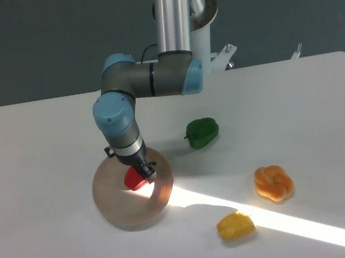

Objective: Place the red pepper on the plate
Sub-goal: 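Open the gripper to release the red pepper on the plate, then raise the open gripper up away from the red pepper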

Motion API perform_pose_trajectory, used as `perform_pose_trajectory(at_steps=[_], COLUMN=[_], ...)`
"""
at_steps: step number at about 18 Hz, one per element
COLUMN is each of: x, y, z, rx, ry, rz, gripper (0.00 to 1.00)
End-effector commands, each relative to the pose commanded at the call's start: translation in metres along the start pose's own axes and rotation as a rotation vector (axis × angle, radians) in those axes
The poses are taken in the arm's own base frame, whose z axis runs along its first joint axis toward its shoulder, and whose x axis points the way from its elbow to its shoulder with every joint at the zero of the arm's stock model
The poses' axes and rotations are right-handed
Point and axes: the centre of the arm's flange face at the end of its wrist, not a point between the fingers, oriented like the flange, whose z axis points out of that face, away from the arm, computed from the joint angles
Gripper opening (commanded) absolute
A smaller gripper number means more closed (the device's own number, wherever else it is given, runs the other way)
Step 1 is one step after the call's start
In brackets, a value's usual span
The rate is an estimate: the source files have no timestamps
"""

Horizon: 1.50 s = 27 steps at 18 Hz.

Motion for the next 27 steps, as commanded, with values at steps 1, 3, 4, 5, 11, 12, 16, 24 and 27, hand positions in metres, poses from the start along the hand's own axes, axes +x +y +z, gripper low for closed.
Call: perform_pose_trajectory(at_steps=[1,3,4,5,11,12,16,24,27], x=[0.001,0.001,0.001,0.001,0.002,0.002,0.001,-0.011,-0.044], y=[0.001,0.001,0.001,0.001,0.003,0.003,0.002,0.005,0.027], z=[0.002,0.004,0.004,0.004,0.005,0.005,-0.001,-0.041,-0.074], rx=[-0.003,-0.005,-0.006,-0.005,-0.009,-0.008,-0.002,0.034,0.028], ry=[0.004,0.006,0.005,0.004,0.008,0.007,0.002,-0.043,-0.043], rz=[0.002,0.000,0.000,0.000,-0.001,-0.001,-0.001,-0.012,-0.002], gripper=[0.44,0.45,0.46,0.46,0.53,0.62,0.94,1.00,1.00])
